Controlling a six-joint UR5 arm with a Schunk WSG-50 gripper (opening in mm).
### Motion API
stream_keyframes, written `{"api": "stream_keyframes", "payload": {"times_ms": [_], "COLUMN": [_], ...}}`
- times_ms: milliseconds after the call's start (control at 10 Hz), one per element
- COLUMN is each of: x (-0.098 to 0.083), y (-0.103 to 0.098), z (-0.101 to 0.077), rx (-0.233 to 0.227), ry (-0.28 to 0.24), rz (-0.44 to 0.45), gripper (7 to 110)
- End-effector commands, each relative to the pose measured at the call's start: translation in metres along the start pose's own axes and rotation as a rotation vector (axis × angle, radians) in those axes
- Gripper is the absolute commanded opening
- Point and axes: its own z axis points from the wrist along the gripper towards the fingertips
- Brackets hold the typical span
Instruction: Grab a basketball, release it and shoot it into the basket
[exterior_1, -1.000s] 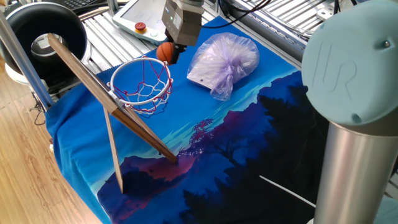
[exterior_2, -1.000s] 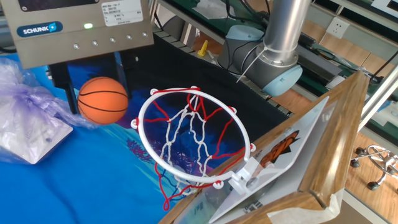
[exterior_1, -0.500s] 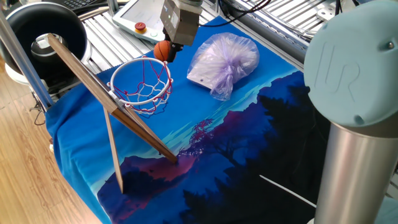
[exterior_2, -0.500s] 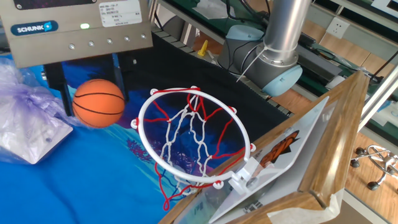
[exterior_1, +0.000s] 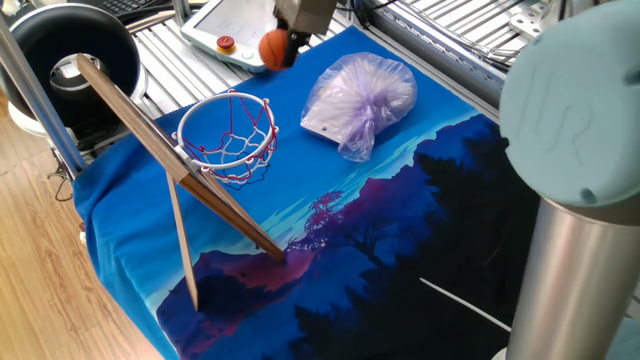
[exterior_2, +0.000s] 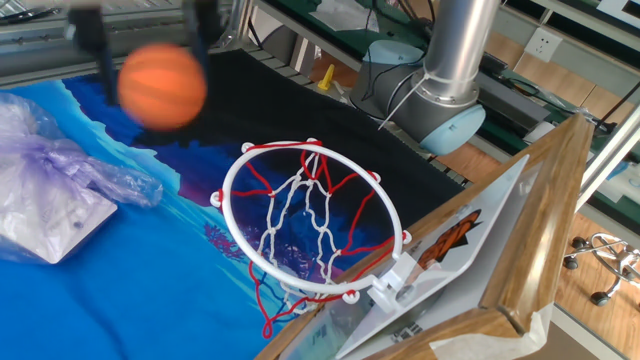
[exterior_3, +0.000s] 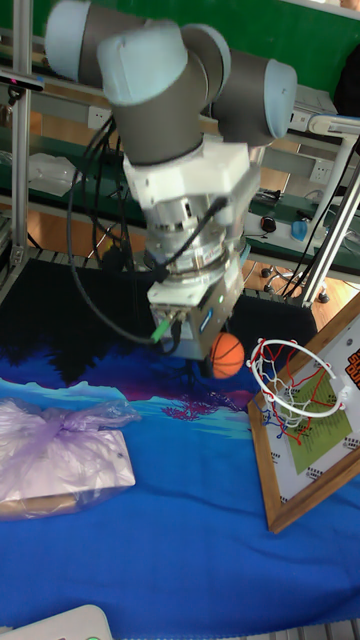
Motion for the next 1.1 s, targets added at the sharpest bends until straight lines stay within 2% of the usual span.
{"api": "stream_keyframes", "payload": {"times_ms": [0,100,200,300,500,600,700,900,1000], "x": [-0.026,-0.05,-0.062,-0.064,-0.068,-0.076,-0.095,-0.103,-0.11], "y": [0.042,0.054,0.059,0.06,0.061,0.064,0.071,0.065,0.064], "z": [-0.011,-0.007,-0.006,0.0,0.02,0.028,0.034,0.039,0.041], "rx": [-0.067,-0.093,-0.093,-0.078,-0.085,-0.107,-0.136,-0.124,-0.13], "ry": [-0.079,-0.144,-0.151,-0.12,-0.104,-0.122,-0.178,-0.184,-0.209], "rz": [0.016,0.025,0.042,0.049,0.054,0.053,0.059,0.058,0.045], "gripper": [7,7,7,7,7,7,7,7,7]}}
